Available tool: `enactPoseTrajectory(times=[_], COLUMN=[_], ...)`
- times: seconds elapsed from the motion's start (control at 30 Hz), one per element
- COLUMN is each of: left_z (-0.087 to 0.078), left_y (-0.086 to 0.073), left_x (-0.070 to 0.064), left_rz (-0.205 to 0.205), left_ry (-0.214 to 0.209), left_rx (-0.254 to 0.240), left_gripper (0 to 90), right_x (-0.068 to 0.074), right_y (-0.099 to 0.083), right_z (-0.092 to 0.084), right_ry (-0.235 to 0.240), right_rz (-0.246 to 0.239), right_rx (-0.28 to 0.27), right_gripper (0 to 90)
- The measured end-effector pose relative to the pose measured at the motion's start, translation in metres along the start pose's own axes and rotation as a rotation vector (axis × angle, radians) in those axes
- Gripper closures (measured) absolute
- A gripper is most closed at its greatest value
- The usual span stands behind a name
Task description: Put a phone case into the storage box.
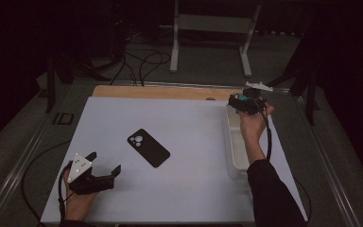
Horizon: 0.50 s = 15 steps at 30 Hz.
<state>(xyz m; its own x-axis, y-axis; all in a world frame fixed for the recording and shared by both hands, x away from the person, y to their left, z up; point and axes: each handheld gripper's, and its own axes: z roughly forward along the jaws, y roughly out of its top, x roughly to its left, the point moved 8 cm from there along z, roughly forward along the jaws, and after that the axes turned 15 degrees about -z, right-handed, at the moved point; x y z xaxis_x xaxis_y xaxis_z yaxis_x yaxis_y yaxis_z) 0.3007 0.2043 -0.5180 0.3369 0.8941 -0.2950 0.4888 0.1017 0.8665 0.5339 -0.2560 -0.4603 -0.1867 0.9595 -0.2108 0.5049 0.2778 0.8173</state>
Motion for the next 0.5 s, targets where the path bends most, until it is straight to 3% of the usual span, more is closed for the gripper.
enactPoseTrajectory(times=[0.5], left_z=[0.000], left_y=[0.000], left_x=[0.001], left_rz=[-0.005], left_ry=[-0.001], left_rx=[-0.001], left_gripper=[0.3], right_x=[0.004], right_y=[-0.011], right_z=[0.016], right_ry=[0.008], right_rz=[-0.004], right_rx=[0.046], right_gripper=[16.6])
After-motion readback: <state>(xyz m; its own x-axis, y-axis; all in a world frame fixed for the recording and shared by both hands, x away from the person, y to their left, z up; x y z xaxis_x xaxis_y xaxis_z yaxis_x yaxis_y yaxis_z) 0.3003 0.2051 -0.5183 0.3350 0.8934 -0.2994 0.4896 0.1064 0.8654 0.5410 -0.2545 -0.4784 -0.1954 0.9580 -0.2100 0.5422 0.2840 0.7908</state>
